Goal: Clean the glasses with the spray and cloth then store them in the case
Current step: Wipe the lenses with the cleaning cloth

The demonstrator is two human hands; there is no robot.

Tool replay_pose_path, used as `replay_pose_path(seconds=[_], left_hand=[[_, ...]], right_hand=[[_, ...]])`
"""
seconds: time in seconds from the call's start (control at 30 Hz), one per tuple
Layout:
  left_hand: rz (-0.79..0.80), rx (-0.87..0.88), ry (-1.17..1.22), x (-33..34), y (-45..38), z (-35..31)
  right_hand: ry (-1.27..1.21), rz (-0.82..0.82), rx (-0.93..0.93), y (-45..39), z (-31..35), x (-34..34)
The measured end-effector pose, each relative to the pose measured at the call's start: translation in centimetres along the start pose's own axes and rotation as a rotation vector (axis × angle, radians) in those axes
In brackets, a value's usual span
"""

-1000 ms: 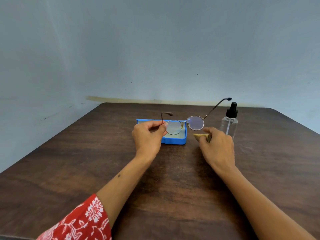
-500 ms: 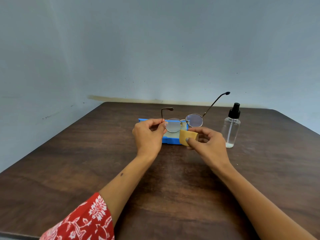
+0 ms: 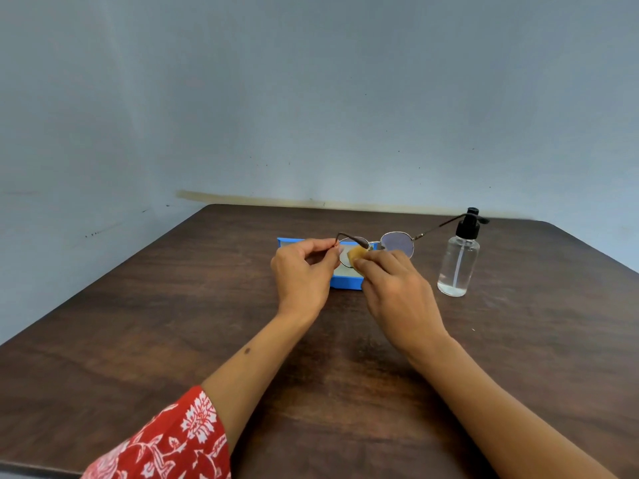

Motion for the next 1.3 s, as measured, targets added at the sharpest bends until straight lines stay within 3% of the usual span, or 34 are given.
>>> replay_pose_path(seconds=[0.2,0.4,0.57,0.67,0.83,1.1,1.3], left_hand=[[-0.013,0.018,0.003,0.0,-0.1,0.1],[-0.033,0.062,-0.038,-0.1,0.1,-0.3],[-0.030,0.054,-0.028,0.0,0.2,0.0],[-0.024,0.052,-0.038,0.0,0.1,0.1],[-0.035,0.022,-0.017,0.1,-0.4,0.7],[-0.023,-0.016,-0.022,-0.2,-0.7,0.6],[0.043,0.026,-0.045,-0.1,-0.4,0.5]], right_hand=[[-0.111,0.050,-0.002,0.1,0.5,0.0],[0.047,-0.028,0.001,-0.1,0.4,0.3],[-0.040,0.087,-0.009,0.2,0.6,0.8],[-0.056,0.057,-0.004,0.2,0.5,0.6],[-0.107,-0.058,0.141,0.2,0.2,0.0],[-0.180,-0.101,0.696,1.0,-3.5,-1.4],[-0.175,-0.089,0.653,0.9,-3.8,-1.5]])
Point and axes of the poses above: each hand's wrist, its own y-axis away from the middle knuckle, its own x-axis out of the palm, z = x × y, the point moved 2 cm from there along -y, towards the middle knuckle, and after that the axes turned 14 degrees about -y, right-handed, at the moved point
